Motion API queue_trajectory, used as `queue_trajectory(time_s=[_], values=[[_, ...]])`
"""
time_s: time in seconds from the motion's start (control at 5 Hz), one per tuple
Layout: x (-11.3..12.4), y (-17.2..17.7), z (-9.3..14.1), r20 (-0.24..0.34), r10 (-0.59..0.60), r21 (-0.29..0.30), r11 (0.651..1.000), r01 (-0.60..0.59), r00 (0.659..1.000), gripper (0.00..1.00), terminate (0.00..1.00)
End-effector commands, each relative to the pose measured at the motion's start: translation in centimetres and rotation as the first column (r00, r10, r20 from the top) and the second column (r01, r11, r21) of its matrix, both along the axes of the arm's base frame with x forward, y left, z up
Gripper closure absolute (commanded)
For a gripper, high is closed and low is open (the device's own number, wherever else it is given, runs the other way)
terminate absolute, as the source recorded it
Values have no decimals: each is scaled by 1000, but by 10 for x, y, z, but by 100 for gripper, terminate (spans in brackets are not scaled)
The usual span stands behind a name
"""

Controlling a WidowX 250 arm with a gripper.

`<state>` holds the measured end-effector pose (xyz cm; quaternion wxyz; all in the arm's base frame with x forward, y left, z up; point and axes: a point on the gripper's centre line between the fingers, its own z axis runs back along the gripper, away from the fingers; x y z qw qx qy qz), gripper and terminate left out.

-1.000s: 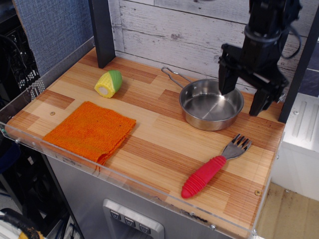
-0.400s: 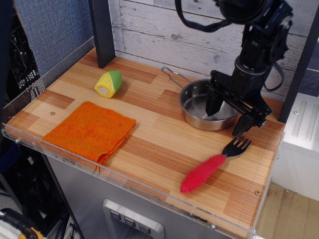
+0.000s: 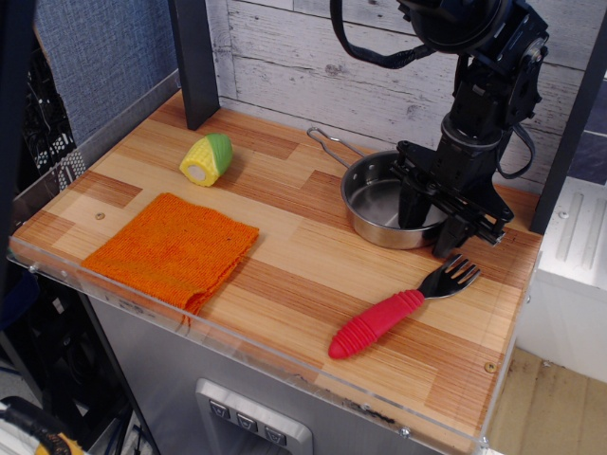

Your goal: Place the metal pot on the orange cloth.

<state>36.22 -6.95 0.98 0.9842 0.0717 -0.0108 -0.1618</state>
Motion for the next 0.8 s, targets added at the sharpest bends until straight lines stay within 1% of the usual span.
queue_trajectory(time_s=[0.0, 0.2, 0.4, 0.6], values=[[-5, 13, 60, 103, 40, -38, 999, -36, 994, 100, 0], [-6, 18, 103, 134, 48, -82, 996, -37, 990, 100, 0], [-16, 26, 152, 159, 65, -129, 991, -44, 985, 100, 0], [-41, 54, 167, 138, 135, -172, 979, -110, 981, 100, 0]])
